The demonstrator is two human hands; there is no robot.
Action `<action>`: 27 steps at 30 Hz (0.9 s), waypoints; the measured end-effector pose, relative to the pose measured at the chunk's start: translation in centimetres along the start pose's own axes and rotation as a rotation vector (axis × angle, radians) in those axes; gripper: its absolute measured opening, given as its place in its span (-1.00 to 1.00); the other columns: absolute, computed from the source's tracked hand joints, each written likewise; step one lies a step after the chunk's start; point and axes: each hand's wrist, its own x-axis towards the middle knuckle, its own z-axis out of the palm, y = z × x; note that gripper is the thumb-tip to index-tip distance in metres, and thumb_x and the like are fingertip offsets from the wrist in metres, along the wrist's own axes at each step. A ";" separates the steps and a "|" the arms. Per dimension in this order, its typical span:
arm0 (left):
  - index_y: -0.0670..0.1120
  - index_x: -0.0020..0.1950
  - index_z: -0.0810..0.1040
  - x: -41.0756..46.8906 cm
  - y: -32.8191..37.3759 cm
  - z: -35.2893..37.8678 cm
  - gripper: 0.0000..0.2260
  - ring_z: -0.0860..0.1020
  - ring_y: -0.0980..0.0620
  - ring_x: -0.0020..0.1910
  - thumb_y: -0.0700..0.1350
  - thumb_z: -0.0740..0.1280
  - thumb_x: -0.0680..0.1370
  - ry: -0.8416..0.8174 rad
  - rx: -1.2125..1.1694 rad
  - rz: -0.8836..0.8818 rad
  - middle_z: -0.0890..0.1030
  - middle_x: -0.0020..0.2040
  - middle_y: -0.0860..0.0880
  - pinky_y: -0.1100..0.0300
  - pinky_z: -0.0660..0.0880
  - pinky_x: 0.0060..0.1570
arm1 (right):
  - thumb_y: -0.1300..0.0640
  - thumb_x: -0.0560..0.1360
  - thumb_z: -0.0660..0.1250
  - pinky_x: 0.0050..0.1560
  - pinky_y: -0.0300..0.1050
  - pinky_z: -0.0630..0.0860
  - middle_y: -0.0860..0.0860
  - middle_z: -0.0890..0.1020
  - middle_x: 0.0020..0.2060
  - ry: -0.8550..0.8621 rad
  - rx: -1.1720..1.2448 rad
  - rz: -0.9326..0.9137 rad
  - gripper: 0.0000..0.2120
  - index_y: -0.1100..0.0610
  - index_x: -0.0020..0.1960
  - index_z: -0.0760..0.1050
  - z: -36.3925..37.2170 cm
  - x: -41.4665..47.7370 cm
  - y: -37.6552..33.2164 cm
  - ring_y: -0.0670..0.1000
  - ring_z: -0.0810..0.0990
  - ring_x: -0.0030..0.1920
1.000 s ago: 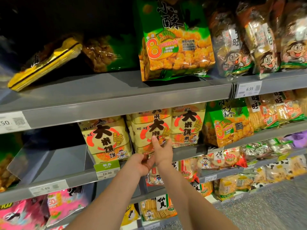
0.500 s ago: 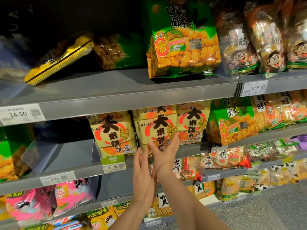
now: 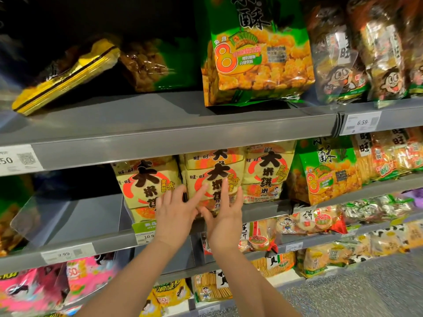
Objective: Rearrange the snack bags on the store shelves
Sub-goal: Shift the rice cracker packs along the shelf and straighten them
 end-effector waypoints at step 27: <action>0.12 0.39 0.23 -0.3 -0.3 0.6 -0.07 0.58 -0.19 -0.13 0.03 0.61 0.12 -0.092 0.083 0.022 0.57 0.04 -0.24 -0.03 0.53 -0.16 | 0.29 0.38 0.29 0.11 0.10 0.45 0.12 0.29 0.43 0.037 -0.032 -0.066 -0.29 -0.16 0.43 0.20 -1.0 -1.7 2.1 0.17 0.42 0.18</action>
